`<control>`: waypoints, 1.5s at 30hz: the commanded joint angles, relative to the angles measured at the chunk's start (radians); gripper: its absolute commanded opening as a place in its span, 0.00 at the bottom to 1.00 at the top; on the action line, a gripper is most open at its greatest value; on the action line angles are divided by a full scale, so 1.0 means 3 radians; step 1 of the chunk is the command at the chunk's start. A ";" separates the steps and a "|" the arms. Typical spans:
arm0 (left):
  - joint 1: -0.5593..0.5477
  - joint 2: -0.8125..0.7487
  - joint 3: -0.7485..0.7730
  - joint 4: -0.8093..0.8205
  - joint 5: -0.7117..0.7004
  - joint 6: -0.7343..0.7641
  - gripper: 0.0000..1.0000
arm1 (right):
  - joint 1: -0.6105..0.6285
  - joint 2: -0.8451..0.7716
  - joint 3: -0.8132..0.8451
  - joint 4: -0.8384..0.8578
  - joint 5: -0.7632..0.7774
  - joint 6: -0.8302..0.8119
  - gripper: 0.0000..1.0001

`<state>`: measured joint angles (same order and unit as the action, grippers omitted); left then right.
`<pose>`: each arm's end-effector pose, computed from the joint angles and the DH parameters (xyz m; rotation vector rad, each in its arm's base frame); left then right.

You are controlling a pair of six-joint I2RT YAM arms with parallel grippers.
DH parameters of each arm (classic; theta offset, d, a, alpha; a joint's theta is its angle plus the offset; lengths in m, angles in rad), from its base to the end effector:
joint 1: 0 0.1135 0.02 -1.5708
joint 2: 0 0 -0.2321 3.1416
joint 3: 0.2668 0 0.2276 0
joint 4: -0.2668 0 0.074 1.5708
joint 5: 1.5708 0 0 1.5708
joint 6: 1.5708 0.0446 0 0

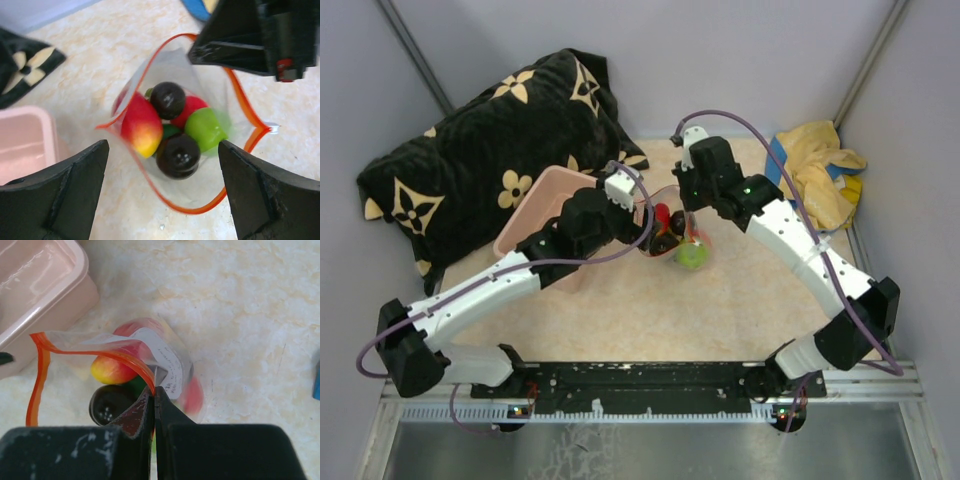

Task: Place the food in the zip-top bag and seal the zipper
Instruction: Pick up the fake fruit from the bin.

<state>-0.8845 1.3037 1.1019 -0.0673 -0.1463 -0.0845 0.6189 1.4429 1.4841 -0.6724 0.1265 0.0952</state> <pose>0.1950 -0.2278 0.3207 0.6317 1.7619 -0.5417 0.2499 0.1711 0.3429 -0.5028 2.1504 0.2607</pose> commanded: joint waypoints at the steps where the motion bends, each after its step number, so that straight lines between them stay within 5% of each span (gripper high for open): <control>1: 0.0131 -0.0209 0.0116 -0.0419 -0.0351 -0.0500 0.96 | -0.0114 0.0002 -0.0055 0.0286 -0.0059 0.0015 0.00; 8: 0.0339 -0.0376 0.0069 -0.0650 -0.0345 -0.0891 0.96 | -0.0166 -0.0014 -0.0080 0.0281 -0.0017 0.0057 0.00; 15: 0.1083 -0.0396 -0.0229 -0.1142 -0.0343 -0.1870 0.95 | -0.0171 -0.0023 -0.0075 0.0298 -0.0061 0.0082 0.00; 22: 0.1392 -0.0311 -0.0485 -0.1814 -0.0333 -0.2371 0.94 | -0.0170 -0.0009 -0.0128 0.0348 -0.0078 0.0072 0.00; 32: 0.2180 -0.0121 -0.0489 -0.2499 -0.0548 -0.1722 0.95 | -0.0171 -0.0102 -0.0239 0.0329 -0.0045 0.0059 0.00; 45: 0.2983 0.0005 -0.0381 -0.1951 -0.0652 -0.1083 0.96 | -0.0171 -0.0222 -0.0379 0.0333 -0.0020 0.0072 0.00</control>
<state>-0.0116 1.2877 0.9531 -0.7349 -0.3275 -0.4812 0.5774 1.4265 1.3731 -0.6071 0.1062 0.1093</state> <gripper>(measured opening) 0.958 0.009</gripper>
